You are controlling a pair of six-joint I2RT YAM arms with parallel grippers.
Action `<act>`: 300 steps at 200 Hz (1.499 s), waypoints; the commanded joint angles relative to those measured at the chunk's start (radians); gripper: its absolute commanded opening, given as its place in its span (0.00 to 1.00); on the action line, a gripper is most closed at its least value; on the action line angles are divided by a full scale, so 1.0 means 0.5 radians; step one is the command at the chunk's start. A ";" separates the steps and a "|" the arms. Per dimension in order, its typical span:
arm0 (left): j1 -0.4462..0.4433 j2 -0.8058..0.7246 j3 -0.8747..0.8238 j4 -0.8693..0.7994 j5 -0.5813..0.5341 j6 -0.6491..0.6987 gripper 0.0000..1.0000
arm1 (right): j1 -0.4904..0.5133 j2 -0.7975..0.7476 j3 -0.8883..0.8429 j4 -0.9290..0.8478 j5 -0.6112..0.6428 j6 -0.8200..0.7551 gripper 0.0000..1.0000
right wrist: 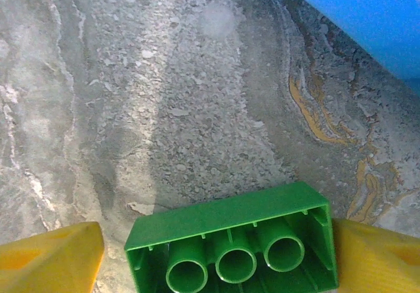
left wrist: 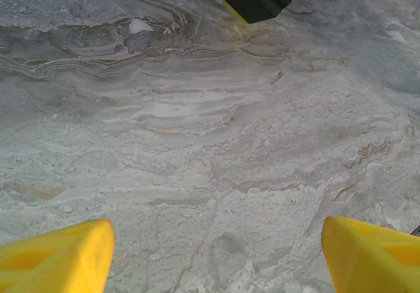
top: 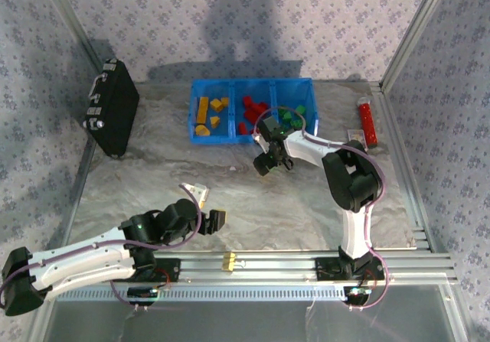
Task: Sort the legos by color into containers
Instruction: Pick up the lego from the center of the table.
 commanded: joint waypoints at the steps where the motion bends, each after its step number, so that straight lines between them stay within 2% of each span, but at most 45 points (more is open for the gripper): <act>1: -0.021 -0.031 0.032 -0.045 -0.033 -0.001 0.83 | -0.012 0.039 0.001 -0.063 -0.037 0.027 0.84; 47: -0.021 0.002 0.072 -0.027 -0.045 0.037 0.83 | -0.004 -0.040 -0.072 -0.040 -0.057 0.075 0.63; 86: -0.021 0.107 0.127 0.015 -0.019 0.068 0.83 | 0.013 -0.177 -0.167 -0.011 -0.053 0.138 0.54; 169: -0.027 0.214 0.207 0.107 0.019 0.114 0.83 | 0.087 -0.693 -0.492 -0.008 0.029 0.290 0.46; 213: -0.053 0.333 0.271 0.176 0.035 0.144 0.83 | 0.108 -1.009 -0.648 -0.031 0.089 0.381 0.46; 300: -0.168 0.681 0.443 0.353 0.050 0.225 0.83 | 0.079 -1.816 -0.826 -0.227 0.403 0.594 0.47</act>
